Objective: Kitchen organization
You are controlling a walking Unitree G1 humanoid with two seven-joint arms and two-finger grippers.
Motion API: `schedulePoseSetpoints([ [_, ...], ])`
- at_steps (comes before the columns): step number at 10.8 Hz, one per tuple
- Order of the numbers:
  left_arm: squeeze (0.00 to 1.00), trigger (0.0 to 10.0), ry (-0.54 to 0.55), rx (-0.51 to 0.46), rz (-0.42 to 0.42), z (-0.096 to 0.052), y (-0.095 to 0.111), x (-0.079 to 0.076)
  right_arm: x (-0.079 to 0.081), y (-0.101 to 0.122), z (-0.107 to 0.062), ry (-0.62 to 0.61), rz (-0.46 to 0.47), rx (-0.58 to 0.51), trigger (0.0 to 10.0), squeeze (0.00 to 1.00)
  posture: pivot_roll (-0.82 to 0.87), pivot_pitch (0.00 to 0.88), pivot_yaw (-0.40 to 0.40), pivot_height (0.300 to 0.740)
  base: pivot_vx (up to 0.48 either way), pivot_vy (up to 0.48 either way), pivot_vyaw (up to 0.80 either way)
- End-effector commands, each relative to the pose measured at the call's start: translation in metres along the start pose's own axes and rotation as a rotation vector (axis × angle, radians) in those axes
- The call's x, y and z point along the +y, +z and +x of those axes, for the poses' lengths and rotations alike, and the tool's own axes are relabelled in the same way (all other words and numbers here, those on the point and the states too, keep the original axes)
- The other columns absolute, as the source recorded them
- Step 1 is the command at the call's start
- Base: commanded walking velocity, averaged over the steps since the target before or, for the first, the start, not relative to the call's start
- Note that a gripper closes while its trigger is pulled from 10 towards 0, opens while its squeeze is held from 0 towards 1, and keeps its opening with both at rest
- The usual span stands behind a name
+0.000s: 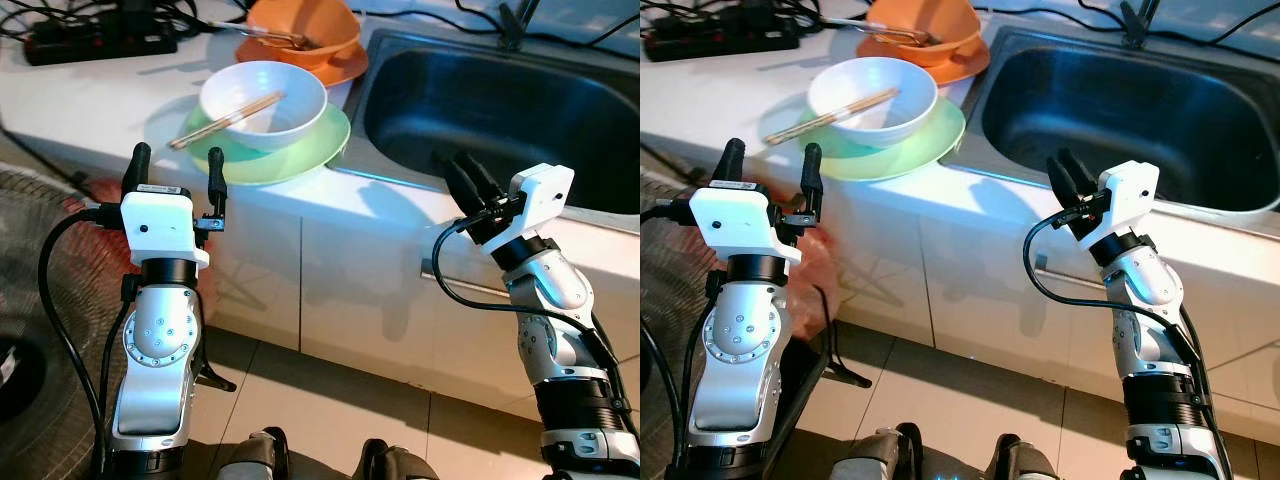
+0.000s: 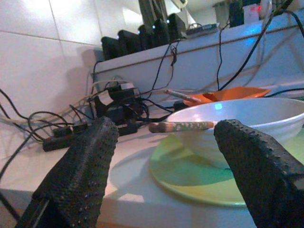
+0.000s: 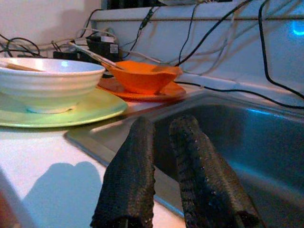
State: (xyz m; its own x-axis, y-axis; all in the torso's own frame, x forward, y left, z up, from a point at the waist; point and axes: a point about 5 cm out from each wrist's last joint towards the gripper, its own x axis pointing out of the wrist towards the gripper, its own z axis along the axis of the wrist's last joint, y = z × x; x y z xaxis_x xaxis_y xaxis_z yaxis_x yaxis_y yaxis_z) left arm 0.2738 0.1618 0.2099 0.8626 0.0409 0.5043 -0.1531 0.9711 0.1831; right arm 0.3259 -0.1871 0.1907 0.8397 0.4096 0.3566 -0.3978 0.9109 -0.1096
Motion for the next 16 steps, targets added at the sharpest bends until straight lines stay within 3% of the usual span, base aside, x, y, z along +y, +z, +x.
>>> schedulePoseSetpoints([
  [1,0.0,10.0,0.0,0.007,0.003,-0.0015,-0.0015,0.0,0.0007,0.0036,0.0005,0.01,-0.006,-0.009,10.0,0.0,0.09,0.177,-0.013,0.74,0.289,0.0,0.0],
  [14,0.0,10.0,-0.003,0.002,-0.002,-0.0019,-0.001,-0.0014,-0.0022,-0.0004,-0.0016,-0.014,-0.019,0.016,10.0,0.0,0.09,0.182,-0.012,0.74,0.319,0.0,0.0],
  [16,0.0,10.0,-0.017,-0.008,-0.014,-0.002,-0.0004,-0.0035,-0.0019,-0.0008,-0.0014,-0.016,-0.019,0.016,10.0,0.0,0.09,0.181,-0.011,0.74,0.0,0.0,0.0],
])
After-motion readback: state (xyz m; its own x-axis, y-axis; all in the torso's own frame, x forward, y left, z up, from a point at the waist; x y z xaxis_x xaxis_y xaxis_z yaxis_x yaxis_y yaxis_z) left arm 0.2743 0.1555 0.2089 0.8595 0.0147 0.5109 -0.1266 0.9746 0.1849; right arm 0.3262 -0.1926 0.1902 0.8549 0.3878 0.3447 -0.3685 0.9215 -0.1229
